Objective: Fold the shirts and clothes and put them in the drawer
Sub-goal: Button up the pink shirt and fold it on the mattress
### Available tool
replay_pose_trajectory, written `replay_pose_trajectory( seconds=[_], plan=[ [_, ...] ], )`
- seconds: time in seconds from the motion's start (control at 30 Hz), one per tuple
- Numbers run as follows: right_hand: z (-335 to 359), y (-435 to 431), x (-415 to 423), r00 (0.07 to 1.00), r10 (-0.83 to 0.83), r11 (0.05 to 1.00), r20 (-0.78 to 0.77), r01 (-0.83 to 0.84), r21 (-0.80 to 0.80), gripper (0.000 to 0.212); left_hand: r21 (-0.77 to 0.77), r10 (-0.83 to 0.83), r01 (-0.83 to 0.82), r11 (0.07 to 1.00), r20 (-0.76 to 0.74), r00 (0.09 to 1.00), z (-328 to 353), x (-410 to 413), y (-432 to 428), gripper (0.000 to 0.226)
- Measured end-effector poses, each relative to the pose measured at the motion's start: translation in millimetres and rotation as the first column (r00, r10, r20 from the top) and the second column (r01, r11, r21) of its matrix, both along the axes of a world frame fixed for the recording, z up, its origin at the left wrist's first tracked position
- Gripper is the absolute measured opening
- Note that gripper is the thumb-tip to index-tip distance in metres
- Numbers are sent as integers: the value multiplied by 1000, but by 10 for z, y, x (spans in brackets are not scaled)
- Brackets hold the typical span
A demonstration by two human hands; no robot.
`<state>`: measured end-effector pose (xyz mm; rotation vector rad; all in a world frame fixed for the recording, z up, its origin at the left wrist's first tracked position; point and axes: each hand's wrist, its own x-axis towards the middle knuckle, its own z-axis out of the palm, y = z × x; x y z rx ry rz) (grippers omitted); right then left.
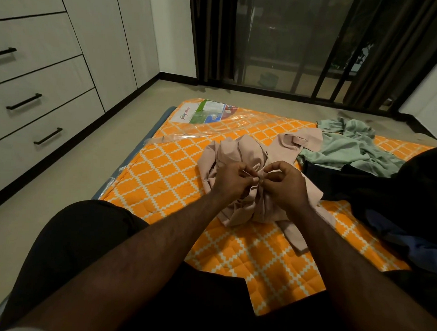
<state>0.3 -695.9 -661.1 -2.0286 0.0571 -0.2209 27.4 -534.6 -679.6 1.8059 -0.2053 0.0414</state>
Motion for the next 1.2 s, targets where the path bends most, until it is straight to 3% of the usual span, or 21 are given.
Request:
replay_pose_trajectory(
  seconds=[0.13, 0.27, 0.4, 0.53, 0.63, 0.77, 1.0, 1.2],
  plan=[
    [24, 4, -1, 1000, 17, 999, 8, -17, 31, 20, -6, 21, -21, 1000, 7, 1000, -5, 40, 37, 21],
    [28, 12, -4, 1000, 0, 995, 3, -1, 97, 14, 88, -1, -12, 996, 143, 990, 38, 69, 59, 54],
    [35, 33, -6, 1000, -22, 998, 19, 20, 66, 11, 241, -195, 122, 963, 306, 932, 48, 131, 88, 75],
    [22, 39, -7, 999, -3, 1000, 44, 4, -16, 17, 339, -419, 321, 884, 275, 865, 97, 126, 91, 82],
    [26, 47, -17, 999, -4, 999, 47, 6, -39, 17, 361, -483, 389, 848, 220, 848, 70, 147, 98, 88],
    [12, 28, 1, 1000, 0, 999, 21, 1, -54, 14, 387, -431, 324, 863, 230, 873, 79, 157, 90, 75],
    [-13, 33, 21, 996, -24, 998, -89, 29, 52, 20, 512, -339, 124, 850, 353, 872, -17, 177, 43, 21],
    [3, 41, 15, 991, 5, 993, -134, 11, 119, 25, 495, -284, 83, 865, 345, 895, -9, 172, 44, 13]
  ],
)
